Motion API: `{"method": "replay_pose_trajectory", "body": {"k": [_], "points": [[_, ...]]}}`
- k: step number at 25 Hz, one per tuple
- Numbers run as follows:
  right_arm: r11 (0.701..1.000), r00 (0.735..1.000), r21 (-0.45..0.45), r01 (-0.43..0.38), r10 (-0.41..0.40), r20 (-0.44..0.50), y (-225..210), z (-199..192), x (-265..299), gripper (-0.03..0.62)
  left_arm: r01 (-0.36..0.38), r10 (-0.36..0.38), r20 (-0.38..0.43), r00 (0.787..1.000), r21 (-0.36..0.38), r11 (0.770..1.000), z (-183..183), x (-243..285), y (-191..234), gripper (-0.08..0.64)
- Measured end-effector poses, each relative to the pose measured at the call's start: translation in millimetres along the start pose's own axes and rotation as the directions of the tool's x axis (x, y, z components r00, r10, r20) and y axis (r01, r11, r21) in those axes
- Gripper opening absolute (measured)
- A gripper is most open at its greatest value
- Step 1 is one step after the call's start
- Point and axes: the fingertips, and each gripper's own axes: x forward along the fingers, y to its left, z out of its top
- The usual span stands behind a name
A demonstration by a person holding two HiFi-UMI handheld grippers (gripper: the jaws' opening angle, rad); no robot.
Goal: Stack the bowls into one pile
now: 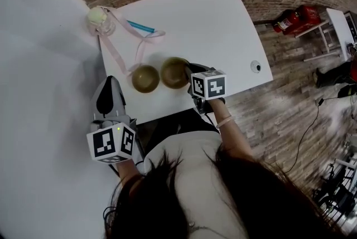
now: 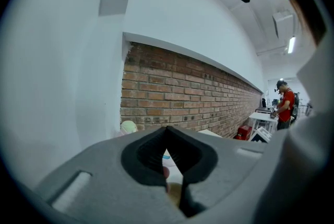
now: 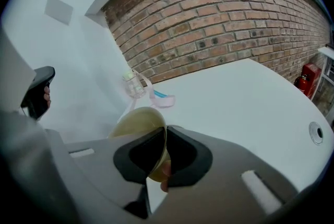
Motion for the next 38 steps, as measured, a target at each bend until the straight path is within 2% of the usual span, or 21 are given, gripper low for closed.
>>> {"method": "replay_pose_trajectory", "body": {"k": [38], "points": [[0.983,0.984,-0.11,-0.146,0.132,-0.12,76.7,-6.9,65.8,0.023,-0.159,0.159,-0.013,0.987,-0.047,0.986,-11.8,-31.4,67.3,0.002]]}}
